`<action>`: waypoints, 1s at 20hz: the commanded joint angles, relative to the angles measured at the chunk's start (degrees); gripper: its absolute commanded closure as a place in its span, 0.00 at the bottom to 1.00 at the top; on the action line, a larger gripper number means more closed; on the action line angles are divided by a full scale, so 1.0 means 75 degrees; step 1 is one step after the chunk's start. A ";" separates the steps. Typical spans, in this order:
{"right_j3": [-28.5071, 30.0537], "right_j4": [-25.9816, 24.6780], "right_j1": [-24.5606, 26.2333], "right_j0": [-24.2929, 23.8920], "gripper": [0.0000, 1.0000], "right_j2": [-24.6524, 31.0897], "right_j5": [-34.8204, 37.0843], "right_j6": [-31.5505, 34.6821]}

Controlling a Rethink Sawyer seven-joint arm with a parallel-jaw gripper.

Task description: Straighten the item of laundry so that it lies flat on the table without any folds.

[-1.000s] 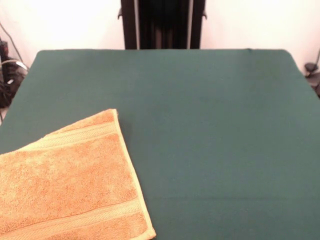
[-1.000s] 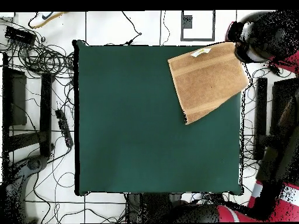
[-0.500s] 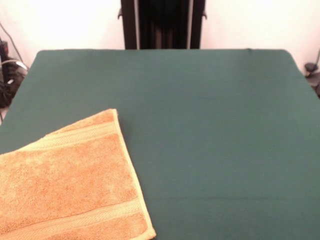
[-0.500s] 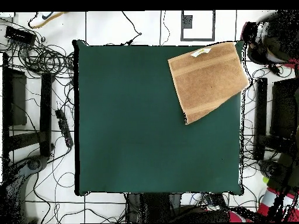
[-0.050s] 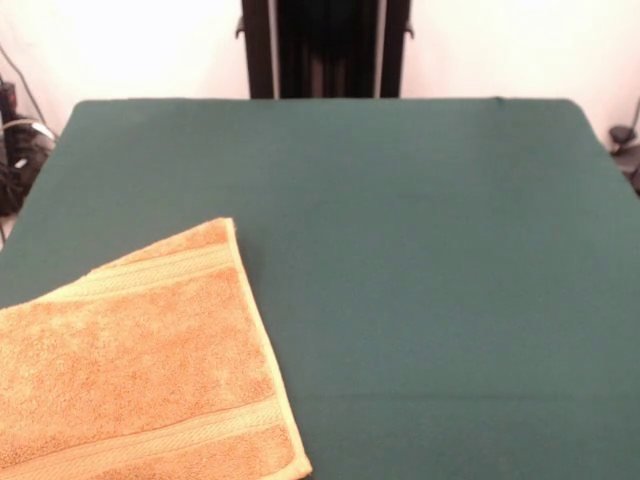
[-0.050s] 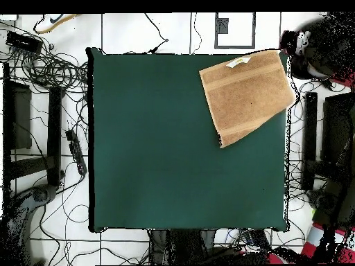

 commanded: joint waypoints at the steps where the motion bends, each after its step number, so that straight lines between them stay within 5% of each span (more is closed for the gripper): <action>1: 0.2580 -0.0231 -0.0191 0.0439 0.00 0.0385 -0.0729 -0.0385; 20: 0.4848 -0.0248 -0.0473 0.0361 0.00 0.0548 -0.2943 0.0501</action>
